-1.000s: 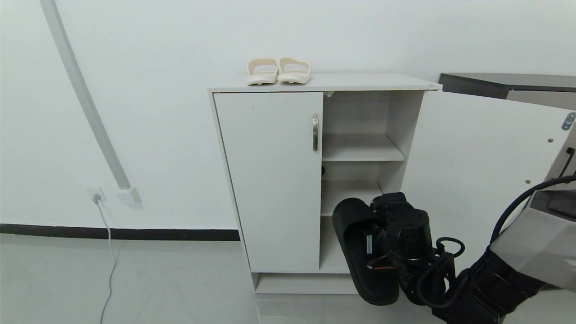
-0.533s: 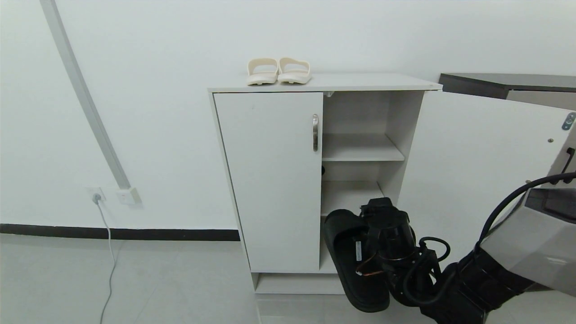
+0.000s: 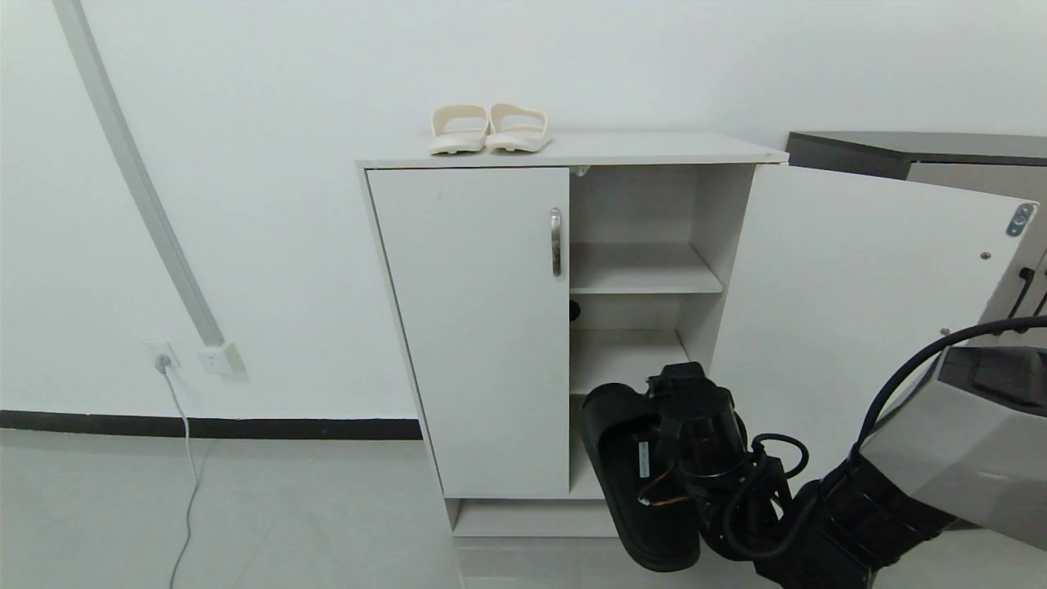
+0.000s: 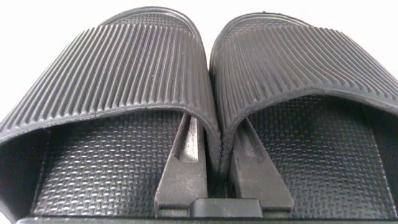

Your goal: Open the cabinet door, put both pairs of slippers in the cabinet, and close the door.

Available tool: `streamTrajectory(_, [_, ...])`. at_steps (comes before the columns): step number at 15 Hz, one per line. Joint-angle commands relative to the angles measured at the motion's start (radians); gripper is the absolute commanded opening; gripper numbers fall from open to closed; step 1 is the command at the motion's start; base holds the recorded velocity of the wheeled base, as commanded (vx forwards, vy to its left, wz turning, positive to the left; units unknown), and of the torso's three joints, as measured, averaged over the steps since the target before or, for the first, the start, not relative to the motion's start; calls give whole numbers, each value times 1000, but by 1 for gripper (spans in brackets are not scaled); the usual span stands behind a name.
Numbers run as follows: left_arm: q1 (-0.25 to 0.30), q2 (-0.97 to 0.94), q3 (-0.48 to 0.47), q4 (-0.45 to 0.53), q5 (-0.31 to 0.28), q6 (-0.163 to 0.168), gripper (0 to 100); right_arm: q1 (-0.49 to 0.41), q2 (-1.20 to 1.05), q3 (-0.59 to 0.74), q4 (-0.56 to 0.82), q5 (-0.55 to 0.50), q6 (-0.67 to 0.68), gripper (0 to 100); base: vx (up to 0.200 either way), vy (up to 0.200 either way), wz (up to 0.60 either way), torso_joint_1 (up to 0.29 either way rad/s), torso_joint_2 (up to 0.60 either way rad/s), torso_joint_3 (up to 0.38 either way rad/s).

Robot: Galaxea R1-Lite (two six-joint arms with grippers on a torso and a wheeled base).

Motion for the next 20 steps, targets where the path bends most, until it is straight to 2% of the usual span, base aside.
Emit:
streamTrajectory(1, [0,3,0,0,0,0,0,2,8,-2,-2,0,1,0,0,-200,0,-2,2,2])
streamTrajectory(5, [0,3,0,0,0,0,0,12,53,-48,6,1,36,0,0,0,0,0,0,0])
streamTrajectory(7, [0,3,0,0,0,0,0,29,99,-121,73,3,91,0,0,0,0,0,0,0])
streamTrajectory(10, [0,3,0,0,0,1,0,41,100,-167,194,69,171,0,0,0,0,0,0,0])
streamTrajectory(17, [0,3,0,0,0,1,0,31,142,-175,194,56,169,0,0,0,0,0,0,0])
streamTrajectory(20, [0,3,0,0,0,1,0,26,160,-184,196,6,165,0,0,0,0,0,0,0])
